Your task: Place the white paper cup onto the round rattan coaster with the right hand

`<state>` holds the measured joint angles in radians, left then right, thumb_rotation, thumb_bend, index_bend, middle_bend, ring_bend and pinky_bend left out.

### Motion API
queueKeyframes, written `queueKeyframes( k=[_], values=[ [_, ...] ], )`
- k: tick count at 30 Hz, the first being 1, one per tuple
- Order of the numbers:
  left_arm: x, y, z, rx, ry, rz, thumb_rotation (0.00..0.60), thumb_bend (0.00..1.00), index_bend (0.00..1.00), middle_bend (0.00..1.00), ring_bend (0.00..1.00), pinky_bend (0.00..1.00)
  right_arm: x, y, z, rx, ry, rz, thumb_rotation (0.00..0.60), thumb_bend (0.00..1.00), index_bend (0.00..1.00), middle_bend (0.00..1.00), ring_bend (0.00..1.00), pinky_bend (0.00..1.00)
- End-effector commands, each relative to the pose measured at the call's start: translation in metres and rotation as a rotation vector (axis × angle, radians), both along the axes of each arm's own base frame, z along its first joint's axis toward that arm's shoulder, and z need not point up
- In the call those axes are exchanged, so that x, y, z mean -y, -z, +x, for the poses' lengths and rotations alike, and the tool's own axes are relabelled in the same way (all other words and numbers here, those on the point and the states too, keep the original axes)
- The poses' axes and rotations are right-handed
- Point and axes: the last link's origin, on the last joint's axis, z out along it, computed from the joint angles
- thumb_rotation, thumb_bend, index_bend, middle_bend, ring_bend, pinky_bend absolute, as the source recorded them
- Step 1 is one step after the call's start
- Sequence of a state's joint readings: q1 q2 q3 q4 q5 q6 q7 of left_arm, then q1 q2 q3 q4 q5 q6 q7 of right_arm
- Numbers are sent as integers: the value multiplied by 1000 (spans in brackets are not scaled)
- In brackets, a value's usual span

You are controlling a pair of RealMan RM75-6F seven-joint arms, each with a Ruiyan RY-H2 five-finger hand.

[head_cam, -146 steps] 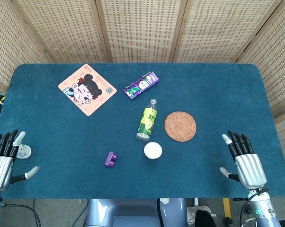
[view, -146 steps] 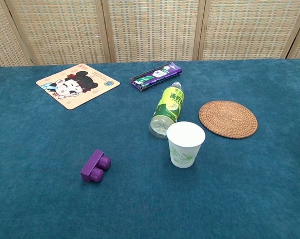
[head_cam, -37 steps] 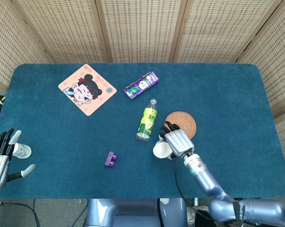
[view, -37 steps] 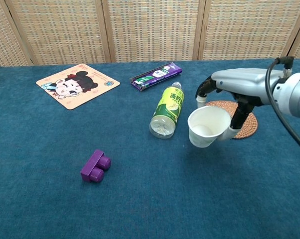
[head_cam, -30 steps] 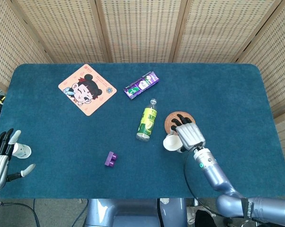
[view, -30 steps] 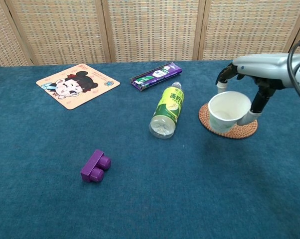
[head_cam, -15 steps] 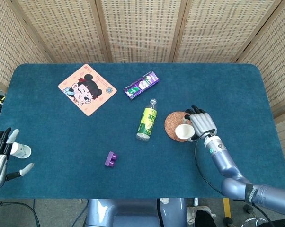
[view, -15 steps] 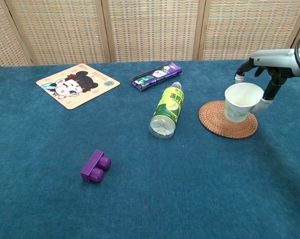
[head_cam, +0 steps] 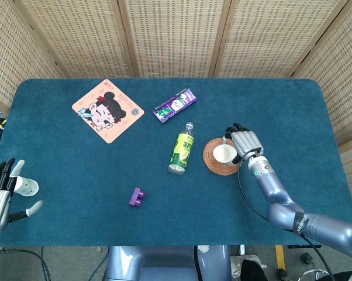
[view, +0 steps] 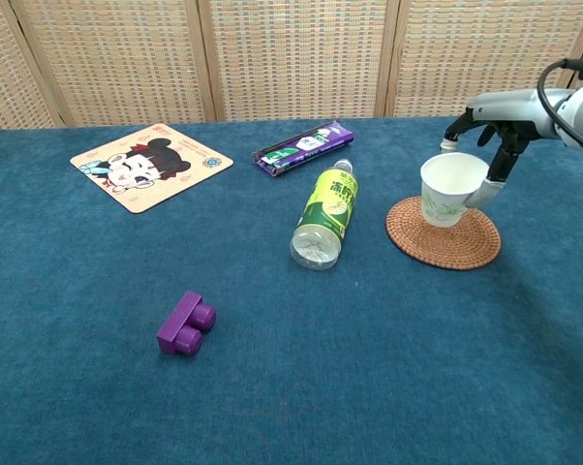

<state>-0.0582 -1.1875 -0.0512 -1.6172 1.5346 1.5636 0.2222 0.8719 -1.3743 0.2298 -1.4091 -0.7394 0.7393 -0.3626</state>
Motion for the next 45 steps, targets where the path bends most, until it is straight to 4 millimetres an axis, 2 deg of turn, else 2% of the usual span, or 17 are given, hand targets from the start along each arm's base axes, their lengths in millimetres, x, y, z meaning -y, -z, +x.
queueKeyframes(
  k=[1, 11, 17, 19, 22, 25, 30, 36, 42, 44, 45],
  values=[
    [-1, 1, -1, -2, -5, -2, 0, 51, 0, 0, 0, 0, 5, 4, 0, 11, 12, 7, 600, 30, 406, 157, 31, 156],
    [-3, 3, -4, -11, -19, -9, 0, 51, 0, 0, 0, 0, 18, 7, -14, -8, 43, 3, 600, 29, 361, 128, 22, 155],
    [-3, 5, -4, -13, -17, -11, 0, 51, 0, 0, 0, 0, 19, 6, -24, -37, 53, 1, 600, 30, 354, 109, 8, 156],
    [-3, 4, -4, -13, -16, -9, 0, 51, 0, 0, 0, 0, 18, 5, -27, -45, 58, 4, 600, 30, 326, 87, 2, 155],
    [-3, 4, -3, -12, -14, -9, 0, 51, 0, 0, 0, 0, 16, 4, -29, -52, 66, 10, 600, 31, 210, 15, 0, 155],
    [-3, 3, -4, -9, -15, -7, 0, 52, 0, 0, 0, 0, 13, 0, -31, -74, 59, -7, 600, 30, 118, 0, 0, 155],
    [-2, 0, -3, -1, -12, 1, 0, 51, 0, 0, 0, 0, 0, -19, -35, -88, 46, -69, 600, 30, 56, 0, 0, 113],
    [-1, -3, -3, 10, -8, 9, 0, 51, 0, 0, 0, 0, -26, -47, -49, -62, 44, -154, 600, 31, 39, 0, 0, 79],
    [0, -4, 0, 17, 5, 12, 0, 51, 0, 0, 0, 0, -65, -66, -69, -16, 26, -225, 600, 31, 10, 0, 0, 52],
    [1, -4, 1, 17, 11, 10, 0, 51, 0, 0, 0, 0, -92, -70, -77, 7, -9, -263, 600, 31, 4, 0, 0, 43],
    [2, -4, 2, 17, 12, 9, 0, 51, 0, 0, 0, 0, -100, -70, -78, 14, -25, -274, 600, 31, 1, 0, 0, 37]
  ],
)
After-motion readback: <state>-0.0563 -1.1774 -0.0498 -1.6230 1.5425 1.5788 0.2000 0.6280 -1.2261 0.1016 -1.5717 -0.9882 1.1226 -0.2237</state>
